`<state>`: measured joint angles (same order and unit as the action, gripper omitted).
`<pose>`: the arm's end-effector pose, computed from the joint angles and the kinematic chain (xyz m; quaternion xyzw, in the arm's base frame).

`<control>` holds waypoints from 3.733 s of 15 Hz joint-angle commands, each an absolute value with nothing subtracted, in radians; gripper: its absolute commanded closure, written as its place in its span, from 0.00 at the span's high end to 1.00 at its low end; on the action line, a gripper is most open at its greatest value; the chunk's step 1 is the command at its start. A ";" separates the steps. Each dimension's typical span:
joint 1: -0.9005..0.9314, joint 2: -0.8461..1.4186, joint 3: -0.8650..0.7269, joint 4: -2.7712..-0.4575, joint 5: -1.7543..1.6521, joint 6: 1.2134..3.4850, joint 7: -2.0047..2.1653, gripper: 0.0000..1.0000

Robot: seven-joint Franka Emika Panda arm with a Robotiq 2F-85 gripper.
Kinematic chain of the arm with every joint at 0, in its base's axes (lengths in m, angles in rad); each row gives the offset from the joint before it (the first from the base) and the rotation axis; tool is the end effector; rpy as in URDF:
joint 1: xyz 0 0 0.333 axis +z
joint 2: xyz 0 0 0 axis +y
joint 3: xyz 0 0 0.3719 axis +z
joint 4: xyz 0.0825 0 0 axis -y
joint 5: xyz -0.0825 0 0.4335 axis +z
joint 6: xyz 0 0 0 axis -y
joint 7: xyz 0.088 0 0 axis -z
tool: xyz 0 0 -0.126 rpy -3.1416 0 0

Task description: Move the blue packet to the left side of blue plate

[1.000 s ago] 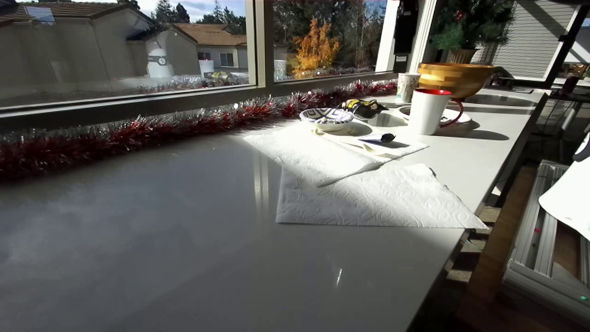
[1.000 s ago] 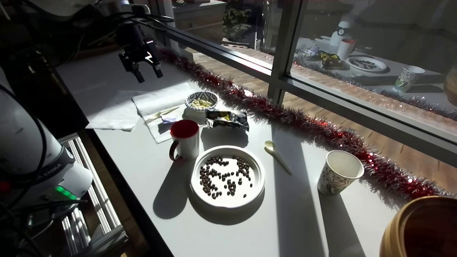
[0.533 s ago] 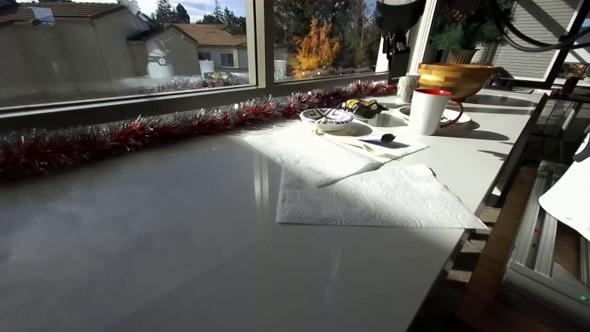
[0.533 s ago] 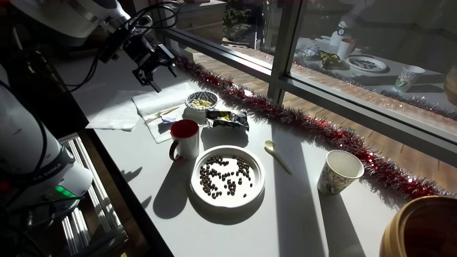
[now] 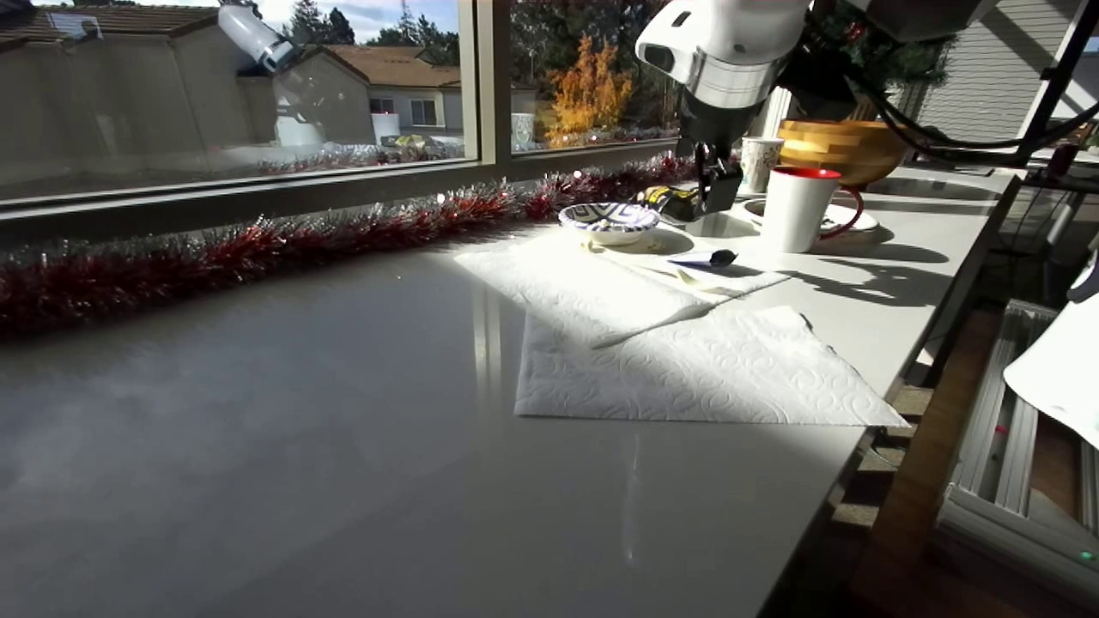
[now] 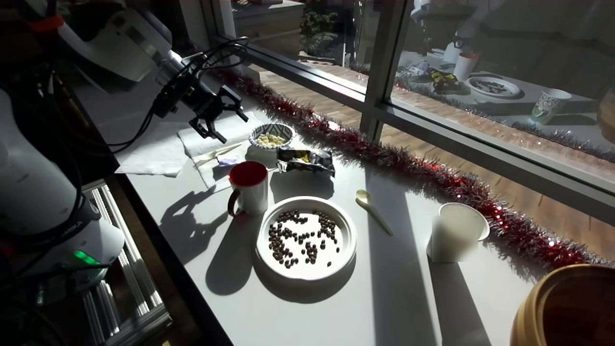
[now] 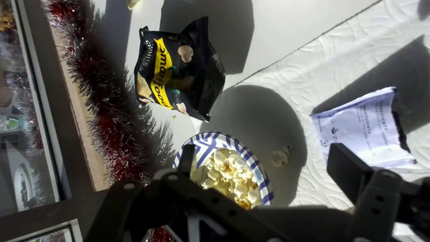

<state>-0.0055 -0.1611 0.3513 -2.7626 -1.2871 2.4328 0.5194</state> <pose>0.3736 0.1123 0.2478 0.8269 0.4146 0.0776 0.3719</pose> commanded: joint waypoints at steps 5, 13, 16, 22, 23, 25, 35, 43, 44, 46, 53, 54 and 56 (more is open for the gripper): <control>0.112 -0.138 0.266 -2.759 -1.258 2.397 0.460 1.00; 0.165 -0.069 0.228 -2.760 -1.241 2.436 0.357 1.00; 0.163 -0.041 0.215 -2.761 -1.209 2.446 0.319 1.00; 0.160 -0.011 0.202 -2.761 -1.226 2.445 0.322 0.93; 0.161 -0.013 0.203 -2.761 -1.241 2.443 0.335 0.93; 0.163 -0.019 0.204 -2.760 -1.256 2.448 0.344 0.94; 0.166 -0.025 0.207 -2.754 -1.309 2.441 0.400 0.69; 0.177 -0.015 0.210 -2.753 -1.407 2.439 0.501 0.38; 0.177 -0.013 0.210 -2.753 -1.419 2.438 0.513 0.33; 0.178 -0.008 0.209 -2.753 -1.443 2.435 0.541 0.25; 0.171 0.015 0.201 -2.754 -1.512 2.439 0.626 0.00; 0.171 0.016 0.200 -2.754 -1.508 2.438 0.626 0.00; 0.177 0.017 0.205 -2.754 -1.492 2.422 0.616 0.00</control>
